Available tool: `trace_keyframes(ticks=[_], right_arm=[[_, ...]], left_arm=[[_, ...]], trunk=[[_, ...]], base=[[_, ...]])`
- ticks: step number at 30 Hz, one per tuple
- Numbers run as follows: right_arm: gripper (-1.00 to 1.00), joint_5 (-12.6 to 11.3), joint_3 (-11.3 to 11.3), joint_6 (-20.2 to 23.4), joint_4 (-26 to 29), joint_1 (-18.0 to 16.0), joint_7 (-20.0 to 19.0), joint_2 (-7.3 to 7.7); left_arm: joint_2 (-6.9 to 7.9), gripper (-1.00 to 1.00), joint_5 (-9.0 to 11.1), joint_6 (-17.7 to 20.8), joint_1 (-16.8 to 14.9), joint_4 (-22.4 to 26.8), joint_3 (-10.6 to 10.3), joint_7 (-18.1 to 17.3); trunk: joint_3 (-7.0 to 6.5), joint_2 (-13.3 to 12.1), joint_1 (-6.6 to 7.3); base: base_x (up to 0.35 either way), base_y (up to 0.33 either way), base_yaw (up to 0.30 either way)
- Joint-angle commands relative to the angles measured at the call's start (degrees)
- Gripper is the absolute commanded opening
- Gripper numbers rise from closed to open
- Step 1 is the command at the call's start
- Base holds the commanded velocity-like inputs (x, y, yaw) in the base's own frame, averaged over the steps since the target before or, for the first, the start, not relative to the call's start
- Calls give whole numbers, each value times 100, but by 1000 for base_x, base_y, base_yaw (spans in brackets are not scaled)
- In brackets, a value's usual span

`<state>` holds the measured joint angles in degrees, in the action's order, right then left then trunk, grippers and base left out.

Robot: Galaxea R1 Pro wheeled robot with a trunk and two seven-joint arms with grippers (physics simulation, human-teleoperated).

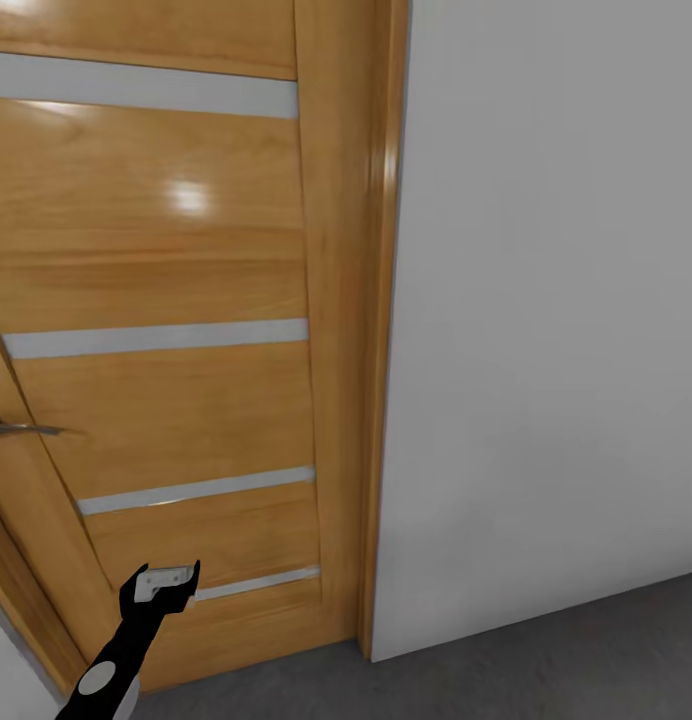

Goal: Move the two storage containers from the living room to the garage. In the garage, place one container on the floor and stack the other container on top of it (either order is fine).

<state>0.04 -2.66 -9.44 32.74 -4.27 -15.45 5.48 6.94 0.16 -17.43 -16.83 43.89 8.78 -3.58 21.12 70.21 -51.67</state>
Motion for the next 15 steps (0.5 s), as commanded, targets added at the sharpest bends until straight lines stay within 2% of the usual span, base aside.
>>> trace_keyframes(ticks=[1,15], right_arm=[[100,1,-29,-14,-4,-4,-46,-3],[100,1,-29,-14,-4,-4,-46,-3]], left_arm=[[-2,100,2,-15,-4,-3,18,-37],[0,100,2,-15,-4,-12,18,-37]], trunk=[[6,3,-3],[6,3,-3]], base=[[235,0,0],[77,-6,0]])
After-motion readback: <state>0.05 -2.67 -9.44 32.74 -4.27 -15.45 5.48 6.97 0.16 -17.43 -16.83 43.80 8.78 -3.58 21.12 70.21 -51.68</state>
